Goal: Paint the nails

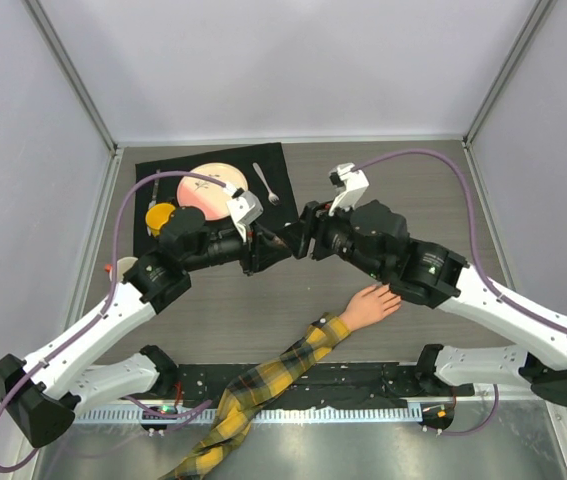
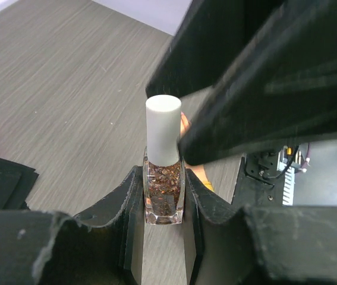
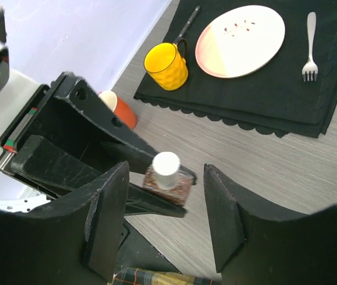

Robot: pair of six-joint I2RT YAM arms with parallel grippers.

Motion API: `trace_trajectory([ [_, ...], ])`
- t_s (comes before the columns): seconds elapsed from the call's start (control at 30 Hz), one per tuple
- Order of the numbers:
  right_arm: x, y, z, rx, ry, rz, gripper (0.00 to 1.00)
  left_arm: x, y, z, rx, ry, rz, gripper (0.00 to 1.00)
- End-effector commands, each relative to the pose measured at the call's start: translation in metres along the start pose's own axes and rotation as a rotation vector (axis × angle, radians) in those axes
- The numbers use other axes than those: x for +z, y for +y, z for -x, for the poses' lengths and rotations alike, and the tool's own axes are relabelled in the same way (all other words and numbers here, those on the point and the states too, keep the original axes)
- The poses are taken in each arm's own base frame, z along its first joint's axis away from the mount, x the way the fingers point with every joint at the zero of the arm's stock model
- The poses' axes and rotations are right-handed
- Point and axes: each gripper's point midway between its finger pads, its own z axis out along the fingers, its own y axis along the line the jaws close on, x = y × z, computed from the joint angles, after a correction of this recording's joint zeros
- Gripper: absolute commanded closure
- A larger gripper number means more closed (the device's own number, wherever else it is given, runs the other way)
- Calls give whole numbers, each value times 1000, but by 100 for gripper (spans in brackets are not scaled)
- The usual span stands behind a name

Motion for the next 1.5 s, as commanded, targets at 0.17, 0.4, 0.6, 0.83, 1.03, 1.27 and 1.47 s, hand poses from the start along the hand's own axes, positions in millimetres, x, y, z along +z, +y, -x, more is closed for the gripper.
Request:
trace_trajectory([
  [0.17, 9, 13, 16, -7, -53, -51, 58, -8, -6, 30, 60, -86, -2, 100],
  [0.4, 2, 10, 14, 2, -62, -36, 84, -9, -25, 31, 45, -98, -105, 100],
  [0.6, -20, 38, -3, -174, 4, 248, 99, -23, -79, 39, 48, -120, -418, 100],
  [0.83, -61, 60, -47, -235, 183, 782, 99, -38, -113, 43, 3, -126, -670, 100],
  [1.03, -54, 45, -36, -205, 100, 654, 96, -31, -99, 41, 42, -133, -572, 100],
  [1.27, -35, -12, 11, -43, -26, 186, 39, -8, -26, 32, 68, -95, -131, 100],
  [1.47, -24, -11, 33, 89, -95, 60, 30, -7, 6, 28, 68, -80, 50, 100],
])
